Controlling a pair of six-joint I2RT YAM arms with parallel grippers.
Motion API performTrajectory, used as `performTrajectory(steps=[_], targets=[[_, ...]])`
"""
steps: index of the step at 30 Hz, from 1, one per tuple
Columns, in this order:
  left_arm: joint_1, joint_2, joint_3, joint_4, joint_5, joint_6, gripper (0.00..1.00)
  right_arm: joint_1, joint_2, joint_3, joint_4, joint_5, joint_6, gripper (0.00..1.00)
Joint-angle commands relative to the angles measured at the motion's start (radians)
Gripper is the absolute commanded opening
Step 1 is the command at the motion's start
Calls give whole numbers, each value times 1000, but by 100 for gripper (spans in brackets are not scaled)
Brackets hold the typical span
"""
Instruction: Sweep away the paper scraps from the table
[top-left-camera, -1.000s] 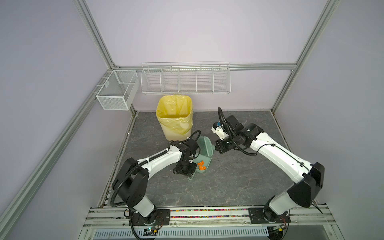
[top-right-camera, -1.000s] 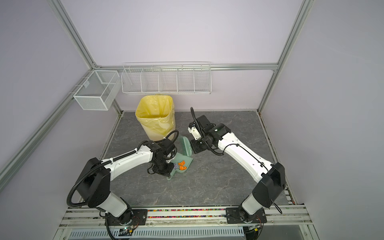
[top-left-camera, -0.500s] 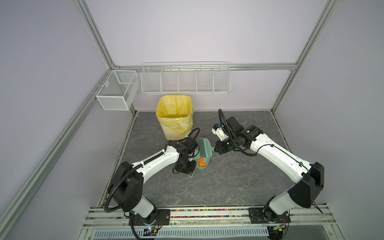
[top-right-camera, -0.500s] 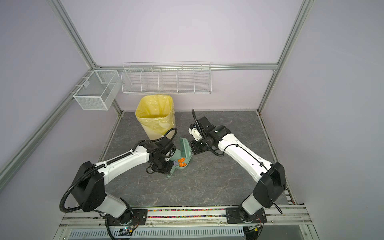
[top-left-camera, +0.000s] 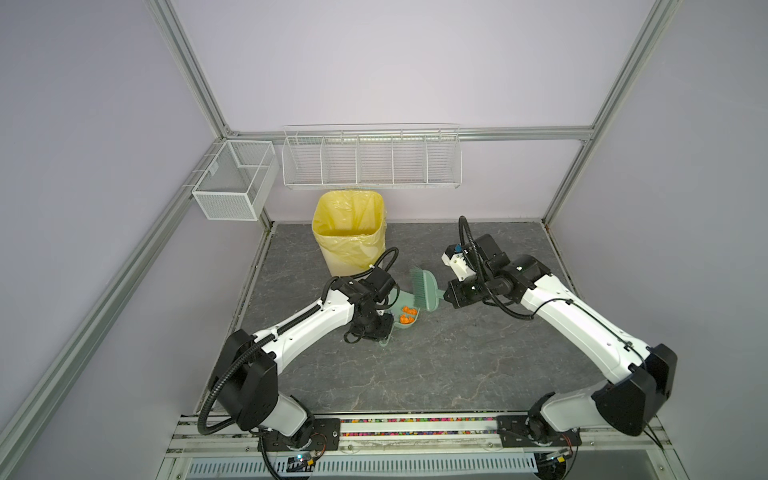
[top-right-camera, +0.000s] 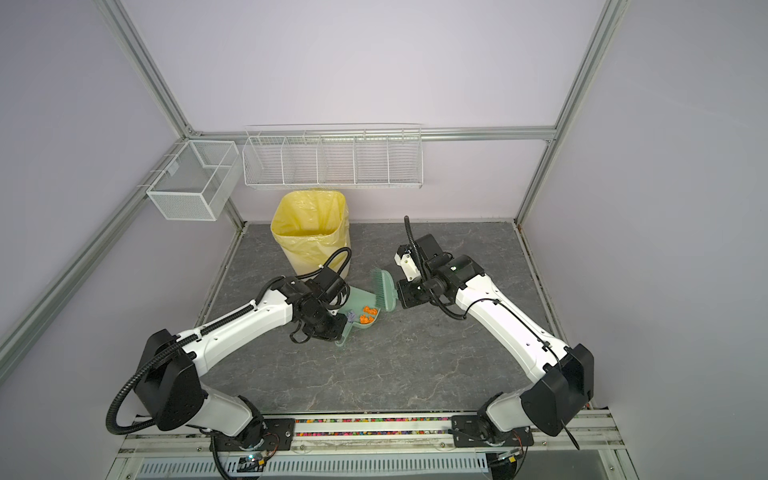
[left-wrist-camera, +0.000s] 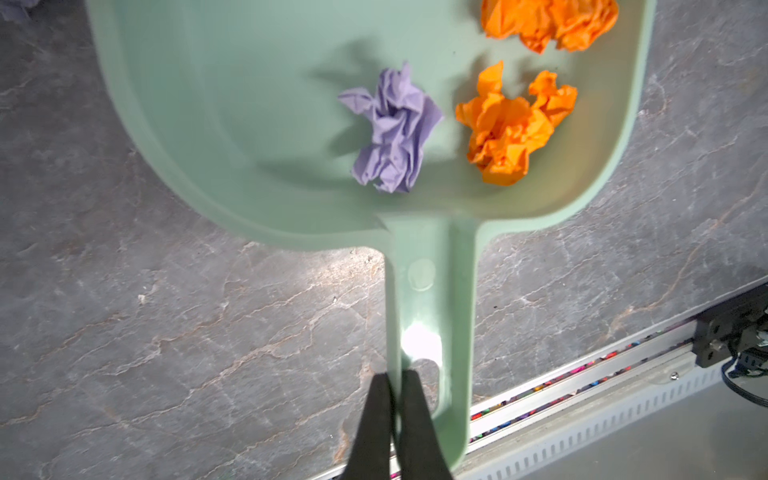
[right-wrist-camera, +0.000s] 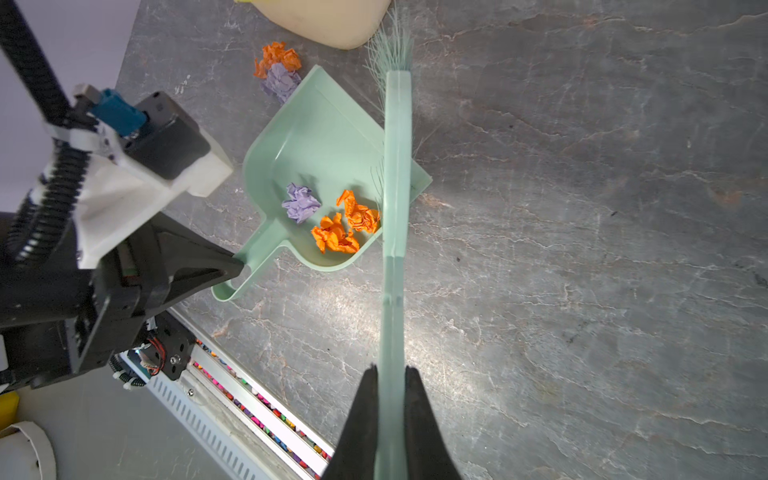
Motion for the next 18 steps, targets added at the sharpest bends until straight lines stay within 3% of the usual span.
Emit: performTrajectory(steps=[1, 18], targets=[[5, -29, 13, -8, -32, -20, 0, -16, -32, -14, 4, 17, -20, 7], [5, -90, 7, -38, -123, -19, 0, -45, -101, -55, -22, 119, -16, 7]])
